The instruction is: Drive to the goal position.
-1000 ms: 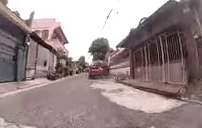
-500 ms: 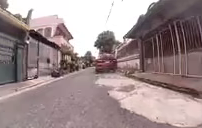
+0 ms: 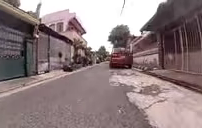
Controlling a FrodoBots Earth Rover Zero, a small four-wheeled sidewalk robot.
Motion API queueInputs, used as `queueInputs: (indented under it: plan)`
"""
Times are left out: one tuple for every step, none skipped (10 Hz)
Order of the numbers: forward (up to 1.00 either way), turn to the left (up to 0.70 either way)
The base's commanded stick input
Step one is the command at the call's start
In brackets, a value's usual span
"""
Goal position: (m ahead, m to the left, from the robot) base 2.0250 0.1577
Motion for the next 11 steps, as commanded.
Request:
queueInputs:
  plan:
    - [1.0, 0.0]
    - [1.0, 0.0]
    - [1.0, 0.0]
    - [1.0, 0.0]
    - [1.0, 0.0]
    - [1.0, 0.0]
    - [1.0, 0.0]
    - [1.0, 0.0]
    - [1.0, 0.0]
    - [1.0, 0.0]
    - [1.0, 0.0]
